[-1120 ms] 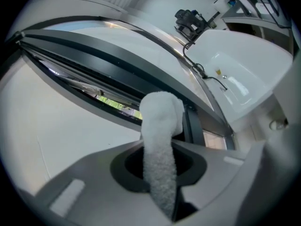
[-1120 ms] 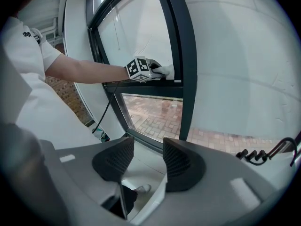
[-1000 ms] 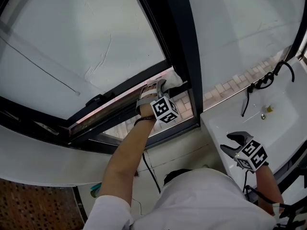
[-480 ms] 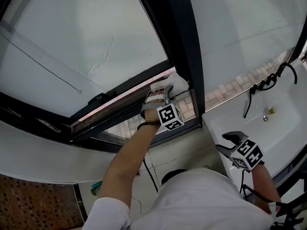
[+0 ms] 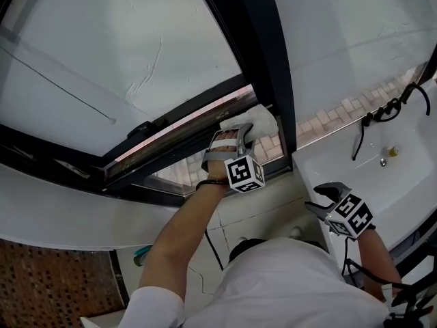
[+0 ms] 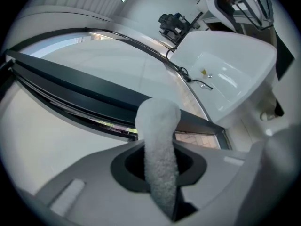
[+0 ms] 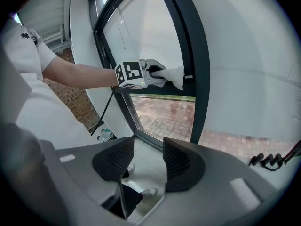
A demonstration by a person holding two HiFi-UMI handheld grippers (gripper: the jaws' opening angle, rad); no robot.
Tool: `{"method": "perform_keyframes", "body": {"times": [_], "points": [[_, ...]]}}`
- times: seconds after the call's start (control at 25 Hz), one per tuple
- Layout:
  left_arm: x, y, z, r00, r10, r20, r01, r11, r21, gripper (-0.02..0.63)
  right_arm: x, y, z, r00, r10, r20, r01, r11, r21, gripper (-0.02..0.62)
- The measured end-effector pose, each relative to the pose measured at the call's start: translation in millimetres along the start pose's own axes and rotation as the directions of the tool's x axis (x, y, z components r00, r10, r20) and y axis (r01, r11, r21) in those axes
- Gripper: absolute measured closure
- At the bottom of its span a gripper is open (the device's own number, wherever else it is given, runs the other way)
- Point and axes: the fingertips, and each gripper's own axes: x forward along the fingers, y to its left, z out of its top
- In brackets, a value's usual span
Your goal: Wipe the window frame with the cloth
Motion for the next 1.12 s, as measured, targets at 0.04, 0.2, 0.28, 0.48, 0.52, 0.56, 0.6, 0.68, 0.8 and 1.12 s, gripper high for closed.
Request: {"method": "perform_keyframes", "body": {"times": [0.04, 0.2, 0.28, 0.48, 0.52, 0.56, 0.6, 0.68, 0.8, 1.12], "points": [[-6, 1, 3, 1.0, 0.006, 0.005, -0.006, 1.0, -0.011, 0.511, 1, 0, 1, 1.0, 0.004, 0.0, -0.004, 1.0, -0.003, 0.4], [-37, -10, 10, 1.0, -0.005, 0.016, 0.006, 0.998, -0.055, 0.509, 12, 8, -4, 0.999, 0.04, -0.005, -0.04, 0.999, 0.008, 0.4], [-52, -17, 8, 1.0, -0.017, 0.018, 0.018, 0.996, -0.091, 0.511, 20, 11, -3, 0.998, 0.06, 0.001, -0.06, 0.998, 0.012, 0.4], [-96, -46, -24, 0.998, -0.059, -0.016, 0.055, 0.978, -0.203, 0.509, 46, 23, -12, 0.994, 0.107, -0.002, -0.107, 0.994, 0.024, 0.4], [-108, -52, -34, 0.998, -0.06, -0.033, 0.051, 0.972, -0.231, 0.509, 50, 26, -15, 0.994, 0.113, -0.015, -0.113, 0.994, 0.008, 0.4], [-121, -58, -45, 0.997, -0.056, -0.049, 0.041, 0.966, -0.257, 0.509, 56, 29, -17, 0.993, 0.113, -0.026, -0.113, 0.993, -0.013, 0.4], [-134, -63, -58, 0.997, -0.046, -0.063, 0.026, 0.96, -0.279, 0.509, 62, 32, -15, 0.994, 0.107, -0.029, -0.108, 0.993, -0.036, 0.4], [-159, -69, -86, 0.996, -0.021, -0.091, -0.009, 0.947, -0.322, 0.509, 71, 40, -7, 0.996, 0.088, -0.02, -0.09, 0.993, -0.073, 0.4], [-197, -78, -118, 0.991, -0.018, -0.13, -0.037, 0.913, -0.407, 0.509, 65, 56, 6, 0.997, 0.069, -0.025, -0.071, 0.993, -0.09, 0.4], [-319, -106, -193, 0.988, -0.016, -0.152, -0.052, 0.898, -0.437, 0.509, 78, 143, 30, 0.999, 0.022, -0.028, -0.024, 0.995, -0.096, 0.402]]}}
